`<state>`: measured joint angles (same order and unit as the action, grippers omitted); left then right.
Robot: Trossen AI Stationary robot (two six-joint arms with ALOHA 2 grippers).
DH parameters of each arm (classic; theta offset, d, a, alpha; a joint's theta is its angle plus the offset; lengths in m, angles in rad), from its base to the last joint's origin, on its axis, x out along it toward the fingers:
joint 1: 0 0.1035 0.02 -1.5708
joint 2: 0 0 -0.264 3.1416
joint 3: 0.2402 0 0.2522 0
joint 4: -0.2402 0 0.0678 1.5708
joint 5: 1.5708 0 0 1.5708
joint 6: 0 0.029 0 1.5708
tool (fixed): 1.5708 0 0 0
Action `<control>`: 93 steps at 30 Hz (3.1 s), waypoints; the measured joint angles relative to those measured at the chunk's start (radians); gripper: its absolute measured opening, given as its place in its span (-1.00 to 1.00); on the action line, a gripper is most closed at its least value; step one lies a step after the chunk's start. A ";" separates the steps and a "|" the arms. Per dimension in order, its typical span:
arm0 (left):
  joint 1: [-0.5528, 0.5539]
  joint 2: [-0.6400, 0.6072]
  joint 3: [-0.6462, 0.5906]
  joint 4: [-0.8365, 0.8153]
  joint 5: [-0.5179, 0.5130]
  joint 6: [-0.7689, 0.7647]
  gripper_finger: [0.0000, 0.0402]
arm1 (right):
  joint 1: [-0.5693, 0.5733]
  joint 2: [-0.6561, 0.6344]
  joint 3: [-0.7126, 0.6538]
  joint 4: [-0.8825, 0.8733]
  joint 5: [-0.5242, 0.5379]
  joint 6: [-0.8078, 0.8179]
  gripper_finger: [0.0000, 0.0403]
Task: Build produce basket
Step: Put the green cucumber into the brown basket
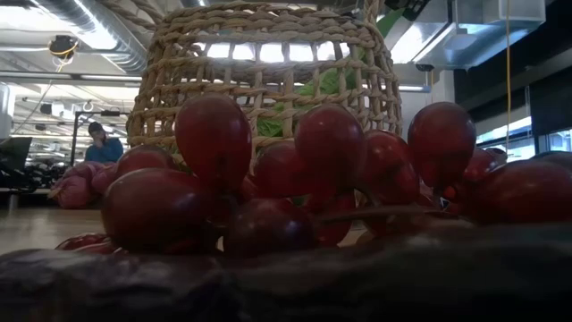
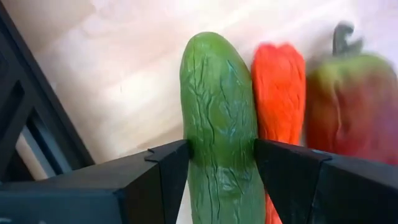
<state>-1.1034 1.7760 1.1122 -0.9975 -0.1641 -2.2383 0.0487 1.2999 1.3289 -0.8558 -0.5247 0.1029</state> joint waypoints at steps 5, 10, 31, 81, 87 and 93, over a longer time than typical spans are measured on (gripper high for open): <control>-0.001 0.030 0.002 -0.006 -0.005 -0.003 -0.15 | 0.000 0.000 0.000 0.000 0.000 0.024 0.11; 0.010 0.033 0.002 -0.003 0.011 -0.001 -0.16 | 0.000 0.000 0.000 0.000 0.000 0.040 0.11; 0.069 -0.011 -0.004 0.003 0.077 0.027 -0.73 | 0.000 0.000 0.000 0.003 0.001 0.050 0.11; 0.436 -0.548 -0.001 -0.137 -0.238 0.753 -0.60 | 0.000 0.000 0.000 0.090 0.020 -0.001 0.11; 0.472 -0.530 0.000 -0.139 -0.191 0.794 -0.52 | 0.000 0.000 0.000 0.090 0.025 0.000 0.11; 0.426 -0.526 0.000 -0.136 -0.095 0.886 -0.52 | 0.000 0.000 0.000 0.086 0.046 -0.029 0.11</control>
<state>-0.6772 1.2503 1.1118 -1.1332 -0.2592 -1.3521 0.0486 1.2999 1.3293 -0.7700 -0.4785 0.0740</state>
